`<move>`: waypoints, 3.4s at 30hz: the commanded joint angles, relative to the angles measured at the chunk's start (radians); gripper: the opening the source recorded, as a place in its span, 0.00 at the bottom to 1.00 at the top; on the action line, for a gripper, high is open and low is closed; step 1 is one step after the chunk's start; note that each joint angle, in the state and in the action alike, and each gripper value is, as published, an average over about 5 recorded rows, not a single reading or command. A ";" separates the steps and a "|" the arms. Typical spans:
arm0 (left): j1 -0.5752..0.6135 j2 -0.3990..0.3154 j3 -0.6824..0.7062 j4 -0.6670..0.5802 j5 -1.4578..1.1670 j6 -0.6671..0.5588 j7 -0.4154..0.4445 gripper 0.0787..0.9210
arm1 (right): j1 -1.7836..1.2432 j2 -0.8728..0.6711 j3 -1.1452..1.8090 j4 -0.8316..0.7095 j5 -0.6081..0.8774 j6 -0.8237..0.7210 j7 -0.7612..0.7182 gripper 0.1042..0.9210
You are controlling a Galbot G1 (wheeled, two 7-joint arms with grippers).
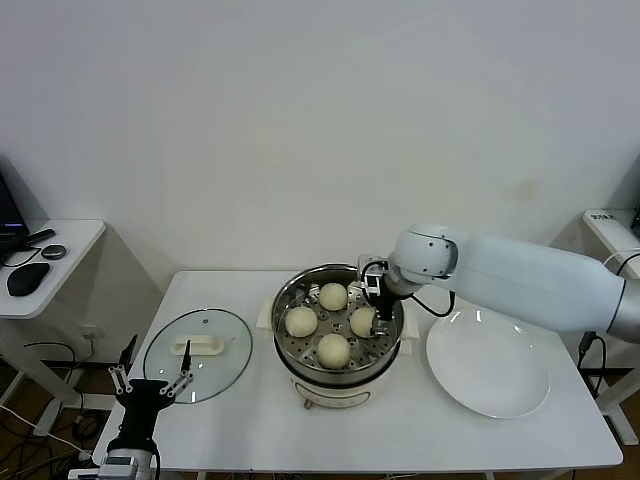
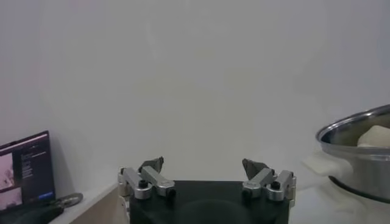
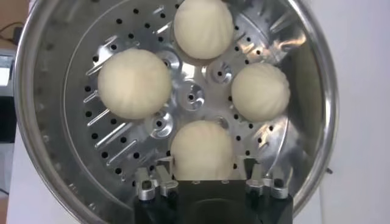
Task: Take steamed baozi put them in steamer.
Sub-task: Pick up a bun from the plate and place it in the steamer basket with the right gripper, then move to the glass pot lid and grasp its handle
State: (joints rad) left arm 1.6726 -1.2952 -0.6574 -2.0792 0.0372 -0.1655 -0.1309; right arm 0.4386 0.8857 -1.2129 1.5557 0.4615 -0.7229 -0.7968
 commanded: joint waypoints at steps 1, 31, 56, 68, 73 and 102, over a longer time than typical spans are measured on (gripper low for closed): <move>-0.007 0.000 0.005 0.007 0.001 0.002 0.001 0.88 | 0.019 -0.093 0.078 0.110 0.038 -0.004 0.014 0.86; -0.031 -0.019 0.049 0.073 0.039 -0.019 -0.017 0.88 | -1.849 0.162 1.841 0.333 -0.382 0.951 0.652 0.88; -0.152 0.216 0.064 0.443 1.128 -0.065 -0.179 0.88 | -2.164 0.632 2.232 0.406 -0.331 0.985 0.649 0.88; -0.402 0.261 0.125 0.651 1.215 -0.113 -0.122 0.88 | -2.169 0.639 2.202 0.389 -0.336 0.978 0.644 0.88; -0.492 0.268 0.143 0.744 1.219 -0.115 -0.113 0.88 | -2.167 0.640 2.194 0.385 -0.343 0.978 0.641 0.88; -0.664 0.213 0.177 0.907 1.239 -0.108 -0.072 0.77 | -2.172 0.647 2.170 0.379 -0.381 0.985 0.634 0.88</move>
State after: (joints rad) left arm 1.0478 -1.0781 -0.4826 -1.2190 1.2657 -0.2727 -0.2121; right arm -1.7305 1.5293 0.9610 1.9330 0.0847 0.2617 -0.1609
